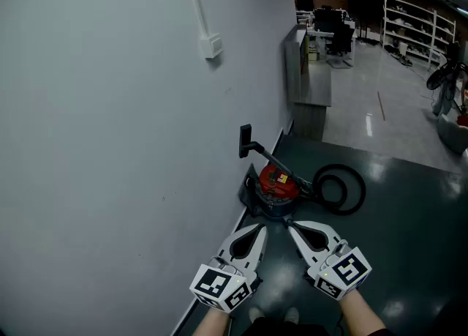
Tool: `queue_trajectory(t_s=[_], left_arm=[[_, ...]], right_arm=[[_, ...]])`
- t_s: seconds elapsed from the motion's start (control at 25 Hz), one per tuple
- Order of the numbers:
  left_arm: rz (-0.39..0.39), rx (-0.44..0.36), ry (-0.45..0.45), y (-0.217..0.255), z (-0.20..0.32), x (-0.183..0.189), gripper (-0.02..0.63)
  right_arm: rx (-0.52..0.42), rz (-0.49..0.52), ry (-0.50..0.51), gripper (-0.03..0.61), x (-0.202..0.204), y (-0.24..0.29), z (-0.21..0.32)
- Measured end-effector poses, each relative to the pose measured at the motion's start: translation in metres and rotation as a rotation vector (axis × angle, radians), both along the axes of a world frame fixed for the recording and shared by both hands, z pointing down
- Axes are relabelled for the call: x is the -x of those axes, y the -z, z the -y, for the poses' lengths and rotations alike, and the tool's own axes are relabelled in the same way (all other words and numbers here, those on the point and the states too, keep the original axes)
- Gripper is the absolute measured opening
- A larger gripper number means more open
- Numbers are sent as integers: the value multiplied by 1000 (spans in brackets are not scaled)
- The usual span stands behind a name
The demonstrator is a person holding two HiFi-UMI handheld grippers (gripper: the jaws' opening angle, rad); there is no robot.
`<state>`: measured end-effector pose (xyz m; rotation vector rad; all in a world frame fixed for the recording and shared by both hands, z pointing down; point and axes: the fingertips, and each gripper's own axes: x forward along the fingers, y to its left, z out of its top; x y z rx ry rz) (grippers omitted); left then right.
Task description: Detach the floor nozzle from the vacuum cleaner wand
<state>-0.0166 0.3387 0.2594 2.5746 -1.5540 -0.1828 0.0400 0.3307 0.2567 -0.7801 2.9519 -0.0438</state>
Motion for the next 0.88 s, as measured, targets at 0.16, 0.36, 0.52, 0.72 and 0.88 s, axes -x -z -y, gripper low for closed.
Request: queue_trajectory(t_s=[0.16,0.36,0.52,0.72,0.88], left_arm=[[1,11,-13,-1,3,1,3],[-5,3,-33,0,6,2,3],[-9,26,-35,-9,8,9,3],[-25,43,-52,-17,13,25,3],[-26,51,-78,-22,23,42,3]], right_arm=[[0,1,0,17,5,2,4],[-1,-1,-7,17,10,3,6],[19,15,-4,17,12,-2,7],[50,19,-32,17,21,-11,14],[64,17,-59,17,36,-18,23]])
